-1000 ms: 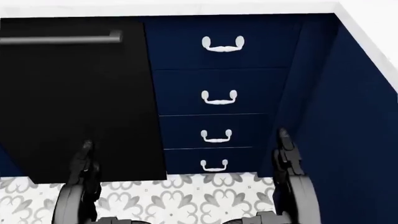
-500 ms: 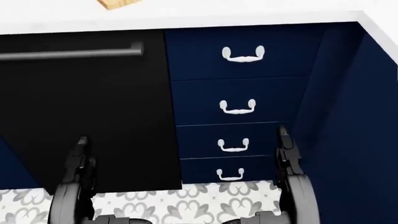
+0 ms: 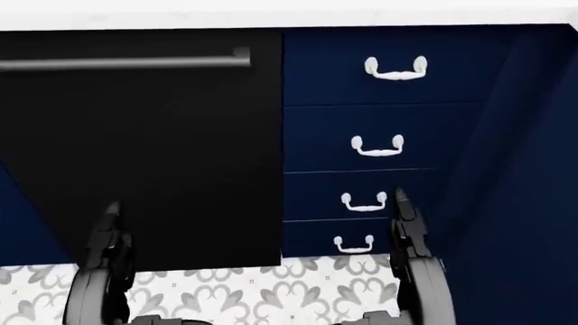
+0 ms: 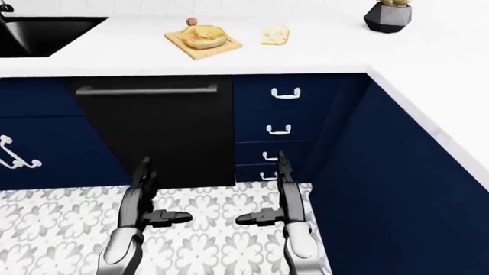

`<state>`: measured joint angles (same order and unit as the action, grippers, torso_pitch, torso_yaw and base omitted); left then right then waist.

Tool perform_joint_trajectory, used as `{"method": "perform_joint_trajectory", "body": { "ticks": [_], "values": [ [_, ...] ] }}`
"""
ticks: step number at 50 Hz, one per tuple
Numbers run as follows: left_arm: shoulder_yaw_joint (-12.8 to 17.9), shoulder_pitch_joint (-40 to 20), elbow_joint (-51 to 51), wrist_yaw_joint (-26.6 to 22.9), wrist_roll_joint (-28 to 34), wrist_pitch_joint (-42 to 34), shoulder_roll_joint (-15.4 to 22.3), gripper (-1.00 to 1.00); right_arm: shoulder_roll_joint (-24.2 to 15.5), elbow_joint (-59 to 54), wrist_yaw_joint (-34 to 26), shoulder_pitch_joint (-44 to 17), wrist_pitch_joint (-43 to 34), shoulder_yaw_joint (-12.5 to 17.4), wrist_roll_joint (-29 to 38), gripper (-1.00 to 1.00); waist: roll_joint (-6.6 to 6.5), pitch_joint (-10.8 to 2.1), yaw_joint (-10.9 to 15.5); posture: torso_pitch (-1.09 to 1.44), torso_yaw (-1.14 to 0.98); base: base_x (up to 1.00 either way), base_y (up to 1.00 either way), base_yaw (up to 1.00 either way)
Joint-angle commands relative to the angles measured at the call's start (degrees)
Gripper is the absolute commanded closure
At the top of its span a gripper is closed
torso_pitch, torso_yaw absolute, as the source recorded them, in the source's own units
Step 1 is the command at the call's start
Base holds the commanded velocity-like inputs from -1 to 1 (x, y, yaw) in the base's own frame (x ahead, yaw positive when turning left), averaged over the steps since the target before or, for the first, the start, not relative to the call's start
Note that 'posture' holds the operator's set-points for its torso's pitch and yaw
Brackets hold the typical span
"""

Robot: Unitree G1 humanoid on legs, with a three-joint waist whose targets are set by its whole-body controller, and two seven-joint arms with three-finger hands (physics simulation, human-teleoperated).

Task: Pick up the wedge of cheese and place it on the slice of bread to prepare a simple cheese on bread dish.

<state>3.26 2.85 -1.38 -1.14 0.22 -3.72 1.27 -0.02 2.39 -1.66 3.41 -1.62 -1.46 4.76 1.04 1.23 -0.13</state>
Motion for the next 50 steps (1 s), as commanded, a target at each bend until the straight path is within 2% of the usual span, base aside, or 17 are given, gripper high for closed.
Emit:
{"method": "perform_joint_trajectory", "body": {
  "ticks": [1, 2, 3, 5, 6, 7, 9, 10, 11, 12, 14, 16, 20, 29, 33, 41, 50],
  "values": [
    [-0.49, -0.93, -3.01, 0.02, 0.05, 1.86, -0.12, -1.00, -0.27, 2.97, 0.08, -0.98, 2.10, 0.49, -0.22, -1.00, -0.44, -1.22, -0.03, 0.00, 0.00, 0.00, 0.05, 0.00],
    [-0.53, -0.93, -3.05, 0.05, 0.09, 1.82, -0.15, -1.00, -0.27, 3.06, 0.04, -0.92, 2.11, 0.51, -0.30, -1.00, -0.85, -1.82, -0.12, 0.00, 0.00, 0.00, 0.15, 0.00],
    [-0.58, -0.82, -3.26, 0.05, 0.11, 1.76, -0.18, -1.00, -0.27, 3.30, 0.03, -0.83, 2.01, 0.49, -0.28, -1.00, -0.40, -0.82, -0.44, 0.00, 0.00, 0.00, 0.22, 0.00],
    [-0.64, -0.74, -3.43, 0.08, 0.16, 1.69, -0.22, -1.00, -0.27, 3.49, 0.05, -0.70, 1.95, 0.47, -0.23, -1.00, 0.59, -0.25, -0.43, 0.00, 0.00, 0.00, 0.31, 0.00],
    [-0.67, -0.82, -3.23, 0.15, 0.26, 1.77, -0.23, -1.00, -0.26, 3.63, 0.03, -0.67, 1.89, 0.48, -0.29, -1.00, 1.80, -0.02, -0.52, 0.00, 0.00, 0.00, 0.41, 0.00],
    [-0.69, -0.81, -3.22, 0.16, 0.28, 1.77, -0.23, -1.00, -0.25, 3.47, 0.05, -0.68, 2.06, 0.48, -0.28, -1.00, 0.83, 0.06, -0.90, 0.00, 0.00, 0.00, 0.41, 0.00],
    [-0.81, -0.57, -3.84, 0.17, 0.33, 1.47, -0.29, -1.00, -0.24, 3.42, -0.02, -0.72, 2.23, 0.44, -0.34, -1.00, 2.02, -0.58, -0.68, 0.00, 0.00, 0.00, 0.33, 0.00],
    [-0.85, -0.48, -4.05, 0.17, 0.36, 1.37, -0.30, -1.00, -0.25, 3.31, -0.02, -0.72, 2.38, 0.45, -0.33, -1.00, 1.79, -0.89, -0.72, 0.00, 0.00, 0.00, 0.06, 0.00],
    [-0.87, -0.44, -4.19, 0.17, 0.36, 1.28, -0.31, -1.00, -0.28, 3.35, -0.08, -0.68, 2.44, 0.48, -0.40, -1.00, 0.45, -0.60, -0.59, 0.00, 0.00, 0.00, 0.00, 0.00],
    [-0.87, -0.42, -4.28, 0.20, 0.39, 1.22, -0.31, -1.00, -0.29, 3.32, -0.12, -0.61, 2.58, 0.51, -0.46, -1.00, -0.21, -1.32, -0.73, 0.00, 0.00, 0.00, 0.00, 0.00],
    [-0.91, -0.27, -4.72, 0.18, 0.41, 1.02, -0.32, -1.00, -0.25, 3.04, -0.08, -0.59, 2.89, 0.47, -0.44, -1.00, -3.01, -0.89, -1.06, 0.00, 0.00, 0.00, 0.00, 0.00],
    [-0.89, -0.32, -4.75, 0.21, 0.43, 0.99, -0.33, -1.00, -0.27, 2.95, -0.13, -0.57, 2.98, 0.45, -0.43, -1.00, -2.12, -0.29, -1.17, 0.00, 0.00, 0.00, 0.00, 0.00],
    [-0.99, -0.46, -4.57, 0.22, 0.52, 1.04, -0.36, -1.00, -0.29, 2.93, -0.14, -0.48, 3.02, 0.49, -0.42, -1.00, -0.46, -0.83, -0.28, 0.00, 0.00, 0.00, 0.00, 0.00],
    [-0.31, -6.05, -3.30, 0.88, 0.69, -2.27, 0.31, -1.00, -0.67, 3.74, -0.17, -1.27, 1.54, 1.55, -0.76, -1.00, -0.45, -1.27, 0.46, 0.00, 0.00, 0.00, 0.00, 0.00],
    [0.11, -13.08, -2.38, 0.84, 0.10, -7.81, 1.19, -1.00, -1.96, 5.73, -1.23, -5.51, -4.36, 3.38, -1.14, -1.00, -0.54, -1.69, 0.50, 0.00, 0.00, 0.00, 0.00, 0.00],
    [4.67, -32.92, 2.72, 3.55, -4.95, -21.43, 6.81, -1.00, -6.35, 5.23, -4.50, -21.12, -19.41, 6.71, -1.35, -1.00, -0.56, -1.99, 0.21, 0.00, 0.00, 0.00, 0.00, 0.00],
    [5.37, -52.33, 21.04, 5.93, -7.39, -21.64, 12.87, -1.00, -13.19, -1.01, -7.15, -38.33, -29.85, 9.47, -2.18, -1.00, -0.65, -2.00, 0.33, 0.00, 0.00, 0.00, 0.00, 0.00]
  ]
}}
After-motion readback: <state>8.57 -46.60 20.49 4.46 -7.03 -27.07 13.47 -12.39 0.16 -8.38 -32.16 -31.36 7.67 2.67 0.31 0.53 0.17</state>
